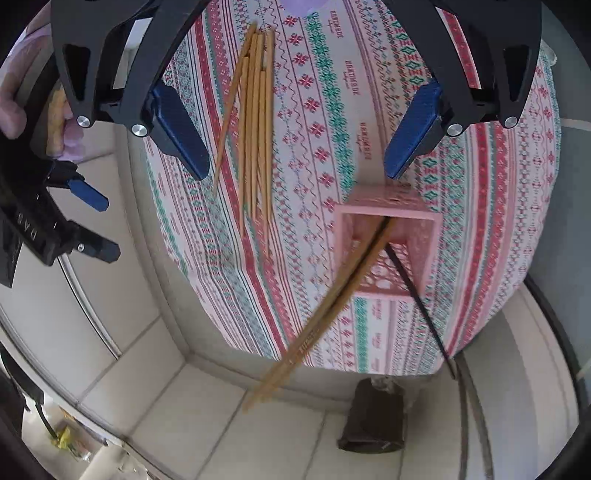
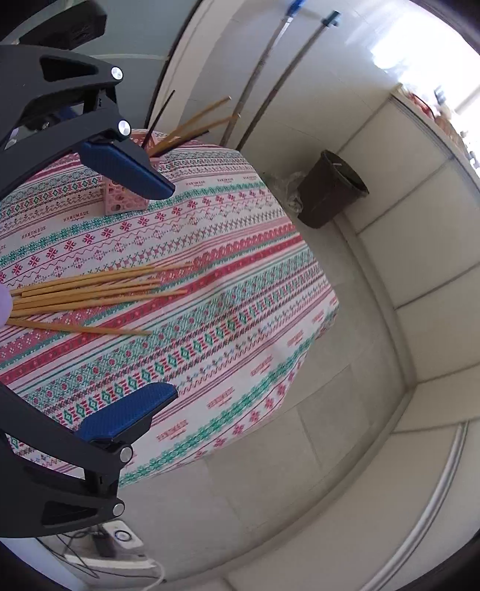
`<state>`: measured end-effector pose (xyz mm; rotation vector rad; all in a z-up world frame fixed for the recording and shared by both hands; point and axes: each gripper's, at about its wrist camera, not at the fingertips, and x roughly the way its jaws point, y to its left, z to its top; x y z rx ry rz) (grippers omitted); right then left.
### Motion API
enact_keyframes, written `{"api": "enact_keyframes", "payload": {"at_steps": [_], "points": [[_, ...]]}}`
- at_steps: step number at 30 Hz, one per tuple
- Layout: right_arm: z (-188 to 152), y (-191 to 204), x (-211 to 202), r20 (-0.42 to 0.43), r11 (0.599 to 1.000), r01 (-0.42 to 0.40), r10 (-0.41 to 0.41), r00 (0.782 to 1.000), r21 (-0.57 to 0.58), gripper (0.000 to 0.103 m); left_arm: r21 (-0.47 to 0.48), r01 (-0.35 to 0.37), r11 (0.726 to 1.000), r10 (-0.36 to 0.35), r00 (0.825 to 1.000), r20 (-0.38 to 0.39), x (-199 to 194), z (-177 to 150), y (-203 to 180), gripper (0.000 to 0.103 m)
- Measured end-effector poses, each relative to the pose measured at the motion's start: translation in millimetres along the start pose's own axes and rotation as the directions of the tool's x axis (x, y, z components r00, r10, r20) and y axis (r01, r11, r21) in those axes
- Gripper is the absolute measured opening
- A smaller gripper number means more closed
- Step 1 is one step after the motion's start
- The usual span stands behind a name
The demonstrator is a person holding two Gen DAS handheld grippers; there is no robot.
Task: Organize utensils
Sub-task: 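Return both tools to the pile and close the left tool on a wooden chopstick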
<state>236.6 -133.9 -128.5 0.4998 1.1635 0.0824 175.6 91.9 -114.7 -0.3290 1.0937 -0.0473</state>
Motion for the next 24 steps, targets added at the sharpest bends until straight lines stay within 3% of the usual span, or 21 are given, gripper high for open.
{"api": "enact_keyframes", "payload": {"at_steps": [5, 9, 13, 21, 24], "points": [[9, -48, -7, -0.023, 0.988, -0.02, 0.024, 0.999, 0.154, 0.096, 0.081, 0.017, 0.997, -0.008, 0.993, -0.12, 43, -14, -38, 0.095], [13, -73, -2, -0.071, 0.954, -0.106, 0.131, 0.989, 0.281, 0.096, 0.163, 0.02, 0.986, 0.011, 0.983, -0.183, 73, -20, -67, 0.095], [17, -82, 0, -0.083, 0.933, -0.142, 0.179, 0.98, 0.33, 0.096, 0.253, -0.03, 0.967, 0.072, 0.985, -0.16, 97, -12, -87, 0.095], [25, -98, 8, -0.102, 0.905, -0.173, 0.229, 0.968, 0.388, 0.096, 0.221, -0.135, 0.966, 0.168, 0.976, -0.139, 147, 51, -91, 0.095], [27, -104, 13, -0.107, 0.895, -0.176, 0.239, 0.965, 0.41, 0.096, 0.211, -0.203, 0.956, 0.231, 0.966, -0.115, 159, 70, -83, 0.084]]}}
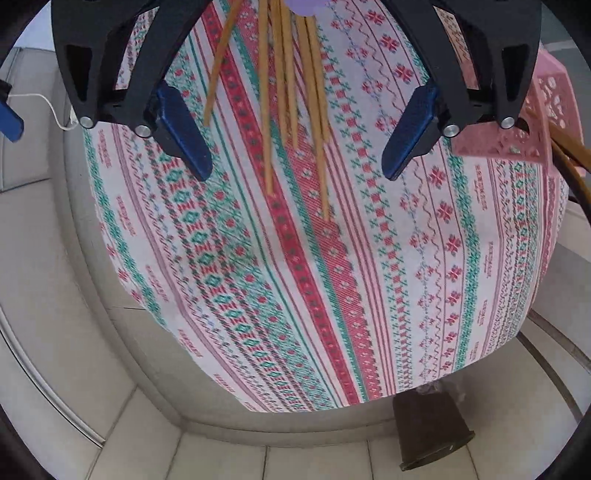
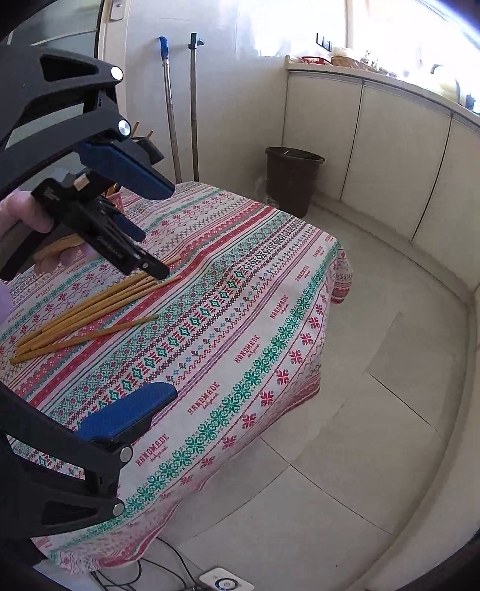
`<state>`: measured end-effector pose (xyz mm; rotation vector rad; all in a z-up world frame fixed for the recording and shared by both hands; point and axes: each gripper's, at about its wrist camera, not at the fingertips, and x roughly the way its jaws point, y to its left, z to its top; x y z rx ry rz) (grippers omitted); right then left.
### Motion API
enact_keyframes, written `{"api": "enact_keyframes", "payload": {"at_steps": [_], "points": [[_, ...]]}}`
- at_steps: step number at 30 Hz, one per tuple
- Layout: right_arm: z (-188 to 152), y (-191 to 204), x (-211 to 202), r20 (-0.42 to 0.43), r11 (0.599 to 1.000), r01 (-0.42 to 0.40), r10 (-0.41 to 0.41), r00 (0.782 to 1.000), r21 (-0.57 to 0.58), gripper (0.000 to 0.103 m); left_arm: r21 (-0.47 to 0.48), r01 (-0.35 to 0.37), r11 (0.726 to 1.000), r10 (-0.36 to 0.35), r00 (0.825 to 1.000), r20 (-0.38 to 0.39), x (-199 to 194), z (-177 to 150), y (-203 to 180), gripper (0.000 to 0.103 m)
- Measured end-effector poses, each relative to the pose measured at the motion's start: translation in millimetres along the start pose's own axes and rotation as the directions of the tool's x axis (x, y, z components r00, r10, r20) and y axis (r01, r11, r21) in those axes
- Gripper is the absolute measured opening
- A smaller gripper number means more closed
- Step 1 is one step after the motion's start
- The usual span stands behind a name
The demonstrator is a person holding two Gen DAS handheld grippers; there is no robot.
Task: Organize utensils
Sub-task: 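Return both tools to the pile and close the left tool on a wooden chopstick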
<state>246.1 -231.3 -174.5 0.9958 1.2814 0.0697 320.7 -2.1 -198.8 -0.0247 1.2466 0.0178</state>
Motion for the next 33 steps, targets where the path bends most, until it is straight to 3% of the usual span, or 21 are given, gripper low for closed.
{"api": "enact_keyframes", "payload": {"at_steps": [2, 8, 12, 16, 22, 27, 30, 33], "points": [[2, -4, 2, -0.003, 1.0, -0.005, 0.005, 1.0, 0.023, 0.096, -0.007, -0.007, 1.0, 0.007, 1.0, 0.004, 6, 8, 6, 0.067], [2, -4, 10, -0.027, 1.0, -0.006, 0.007, 1.0, 0.028, 0.096, -0.027, -0.032, 0.999, 0.031, 0.999, -0.045, 30, 18, 16, 0.034], [-2, 0, 14, -0.033, 1.0, 0.008, -0.008, 0.999, 0.004, 0.096, -0.024, -0.021, 0.999, 0.021, 0.999, -0.033, 36, 14, 17, 0.024], [-5, 0, 15, -0.016, 0.999, 0.036, -0.036, 0.999, 0.007, 0.096, 0.002, -0.024, 1.0, 0.024, 0.999, -0.025, 34, 5, 7, 0.007], [-11, -2, 27, -0.039, 0.996, 0.087, -0.087, 0.995, -0.023, 0.096, 0.001, 0.018, 1.0, -0.018, 0.999, 0.033, 12, -43, 0, 0.004], [-25, 6, 52, -0.056, 0.98, 0.164, -0.17, 0.984, -0.109, 0.096, 0.013, 0.099, 0.995, -0.1, 0.986, 0.132, -48, -92, 13, 0.004], [-43, 20, 74, -0.027, 0.939, 0.25, -0.264, 0.964, -0.237, 0.095, 0.035, 0.136, 0.99, -0.14, 0.973, 0.184, -89, -117, 23, 0.004], [-64, 34, 102, 0.031, 0.859, 0.348, -0.364, 0.931, -0.376, 0.081, 0.054, 0.156, 0.986, -0.164, 0.963, 0.214, -123, -135, 38, 0.004]]}}
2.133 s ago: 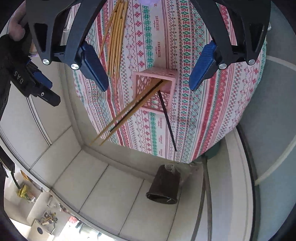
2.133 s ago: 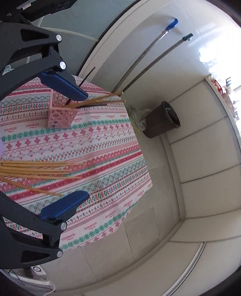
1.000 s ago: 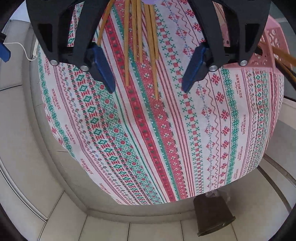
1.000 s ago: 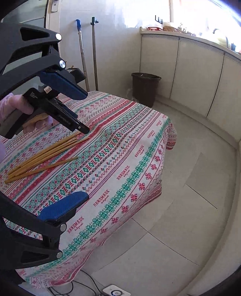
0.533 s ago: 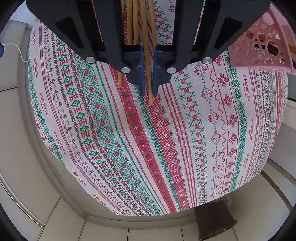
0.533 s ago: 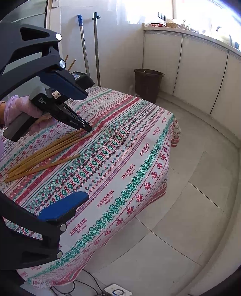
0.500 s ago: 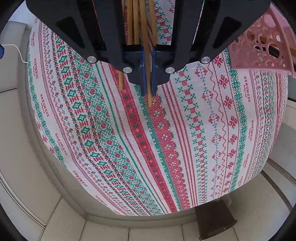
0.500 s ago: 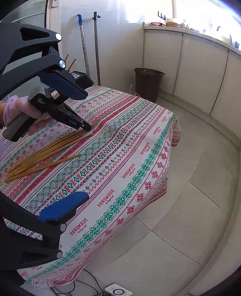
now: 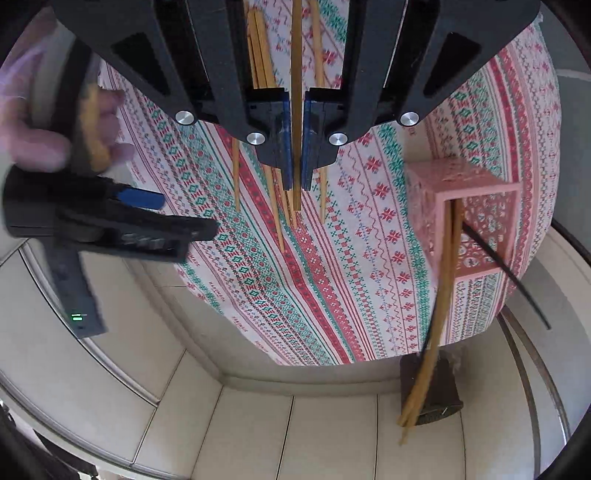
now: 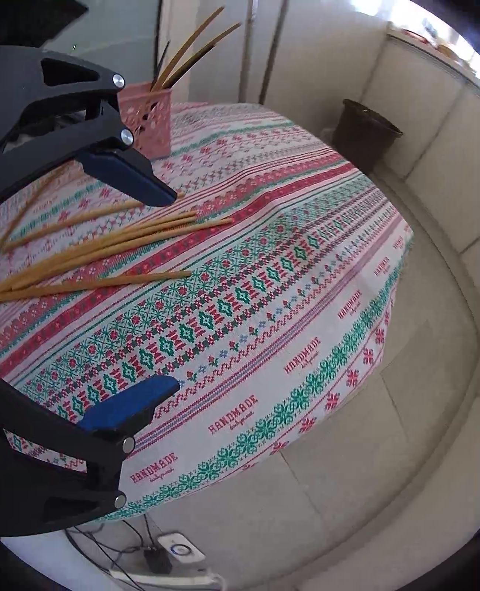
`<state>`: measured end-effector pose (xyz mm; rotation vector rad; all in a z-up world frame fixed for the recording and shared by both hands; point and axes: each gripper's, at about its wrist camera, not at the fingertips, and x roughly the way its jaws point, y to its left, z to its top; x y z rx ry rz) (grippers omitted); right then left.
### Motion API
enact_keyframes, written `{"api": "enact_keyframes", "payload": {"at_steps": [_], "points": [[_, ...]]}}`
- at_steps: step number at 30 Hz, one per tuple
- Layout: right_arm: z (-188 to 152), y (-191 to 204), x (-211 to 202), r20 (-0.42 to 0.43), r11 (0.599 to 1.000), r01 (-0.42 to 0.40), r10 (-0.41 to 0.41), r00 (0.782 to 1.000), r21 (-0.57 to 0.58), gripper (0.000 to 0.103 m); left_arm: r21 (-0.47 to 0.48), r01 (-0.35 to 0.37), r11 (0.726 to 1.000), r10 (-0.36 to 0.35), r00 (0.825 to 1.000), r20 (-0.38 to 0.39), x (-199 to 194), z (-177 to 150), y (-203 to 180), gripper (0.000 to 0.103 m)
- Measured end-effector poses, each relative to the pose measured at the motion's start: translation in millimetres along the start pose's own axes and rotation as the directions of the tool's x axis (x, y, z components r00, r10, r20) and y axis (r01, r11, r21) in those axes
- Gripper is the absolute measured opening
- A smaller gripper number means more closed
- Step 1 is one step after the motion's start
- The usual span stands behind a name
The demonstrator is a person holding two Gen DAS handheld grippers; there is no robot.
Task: Organize utensils
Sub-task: 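Return both tools to the pile and close the left tool on a wooden chopstick, then close the right tool on a wooden chopstick while the left tool lifts its chopstick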
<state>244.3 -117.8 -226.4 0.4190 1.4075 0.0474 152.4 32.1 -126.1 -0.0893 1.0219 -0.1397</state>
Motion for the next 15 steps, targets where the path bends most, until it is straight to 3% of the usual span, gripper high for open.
{"api": "enact_keyframes", "payload": {"at_steps": [5, 9, 13, 15], "points": [[-15, 16, 37, -0.04, 0.994, 0.087, -0.089, 0.995, -0.066, 0.054, 0.0, 0.002, 1.0, -0.002, 0.998, 0.066, -46, -24, 7, 0.004], [-24, 31, 41, 0.022, 0.978, 0.151, -0.149, 0.989, -0.141, 0.047, -0.007, 0.015, 1.0, -0.015, 0.995, 0.096, -55, -26, 22, 0.004], [-43, 51, 46, 0.127, 0.933, 0.263, -0.238, 0.963, -0.245, 0.042, -0.002, 0.03, 1.0, -0.03, 0.992, 0.122, -63, -26, 27, 0.004], [-49, 54, 45, 0.157, 0.928, 0.256, -0.22, 0.963, -0.269, 0.026, 0.002, 0.035, 0.999, -0.035, 0.989, 0.142, -73, -25, 27, 0.004]]}}
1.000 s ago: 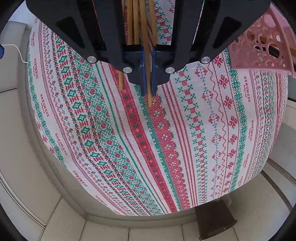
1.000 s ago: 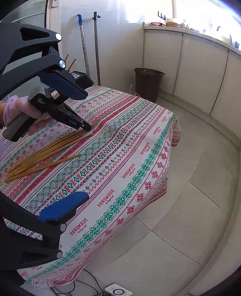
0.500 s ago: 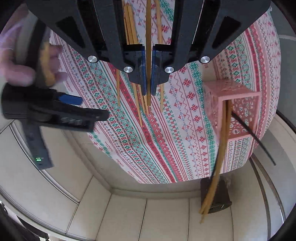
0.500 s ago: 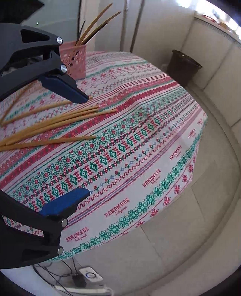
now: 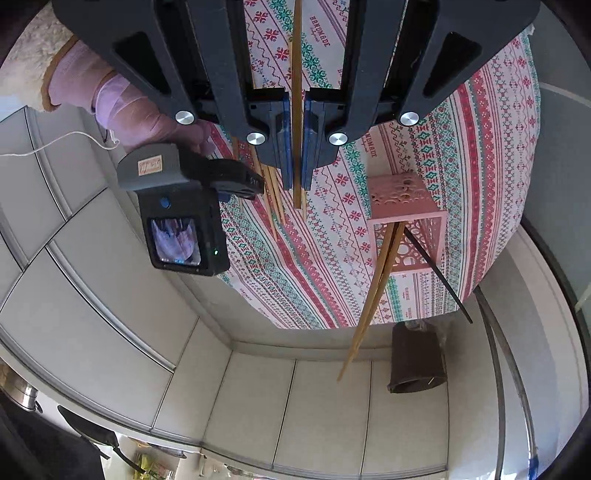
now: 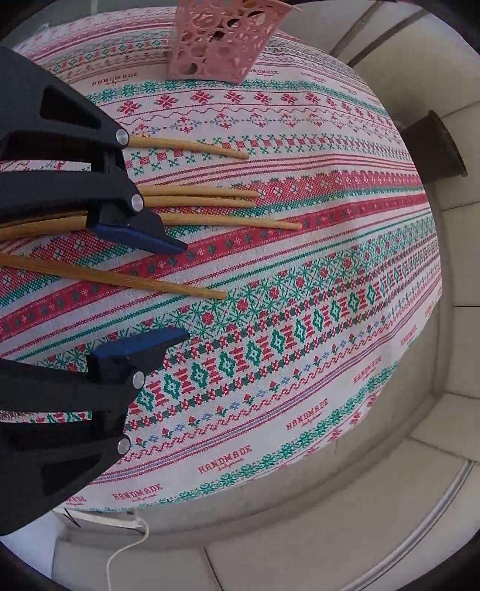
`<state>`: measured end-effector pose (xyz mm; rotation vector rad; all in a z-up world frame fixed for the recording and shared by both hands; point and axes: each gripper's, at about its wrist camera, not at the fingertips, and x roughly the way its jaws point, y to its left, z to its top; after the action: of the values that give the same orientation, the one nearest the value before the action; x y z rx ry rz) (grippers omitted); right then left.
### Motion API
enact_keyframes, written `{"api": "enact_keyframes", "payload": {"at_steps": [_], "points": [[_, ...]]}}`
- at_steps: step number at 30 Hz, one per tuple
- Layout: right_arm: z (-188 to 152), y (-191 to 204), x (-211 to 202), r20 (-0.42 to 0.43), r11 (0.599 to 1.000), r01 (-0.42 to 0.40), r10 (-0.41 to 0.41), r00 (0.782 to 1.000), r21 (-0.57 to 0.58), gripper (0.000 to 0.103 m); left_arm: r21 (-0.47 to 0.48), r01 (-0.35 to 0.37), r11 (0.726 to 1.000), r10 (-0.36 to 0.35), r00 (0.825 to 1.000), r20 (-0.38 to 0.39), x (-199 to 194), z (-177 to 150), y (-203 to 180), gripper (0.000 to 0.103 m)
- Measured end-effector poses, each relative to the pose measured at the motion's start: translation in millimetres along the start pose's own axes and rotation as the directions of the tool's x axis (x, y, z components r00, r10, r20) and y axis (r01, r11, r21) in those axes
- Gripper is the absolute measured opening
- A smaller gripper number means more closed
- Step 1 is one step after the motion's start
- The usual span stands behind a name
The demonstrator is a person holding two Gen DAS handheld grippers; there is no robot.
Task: Organize utensils
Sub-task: 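Close the right tool on a wooden chopstick while the left tool lifts its chopstick, then carry both wooden chopsticks over the pink holder and open both tools to drop them in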
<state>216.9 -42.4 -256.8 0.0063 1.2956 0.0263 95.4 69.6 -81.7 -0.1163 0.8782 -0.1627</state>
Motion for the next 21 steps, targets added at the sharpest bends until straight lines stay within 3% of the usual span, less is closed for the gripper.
{"api": "enact_keyframes", "payload": {"at_steps": [1, 6, 11, 21], "points": [[-1, 0, -1, -0.003, 1.0, -0.019, 0.019, 1.0, 0.005, 0.007, 0.001, 0.004, 1.0, -0.004, 1.0, 0.005, 0, 1, 0, 0.004], [-5, -19, -12, 0.008, 0.986, -0.147, 0.146, 0.989, 0.085, 0.006, -0.016, 0.008, 1.0, -0.007, 1.0, 0.017, -3, -1, 10, 0.004], [-9, -34, -60, 0.111, 0.979, -0.19, 0.181, 0.977, 0.077, 0.006, -0.039, 0.032, 0.999, -0.029, 0.997, 0.074, -21, -1, 19, 0.004], [-4, -51, -163, 0.296, 0.96, -0.277, 0.256, 0.92, 0.032, 0.006, -0.068, 0.102, 0.993, -0.085, 0.974, 0.212, -68, 6, 19, 0.004]]}}
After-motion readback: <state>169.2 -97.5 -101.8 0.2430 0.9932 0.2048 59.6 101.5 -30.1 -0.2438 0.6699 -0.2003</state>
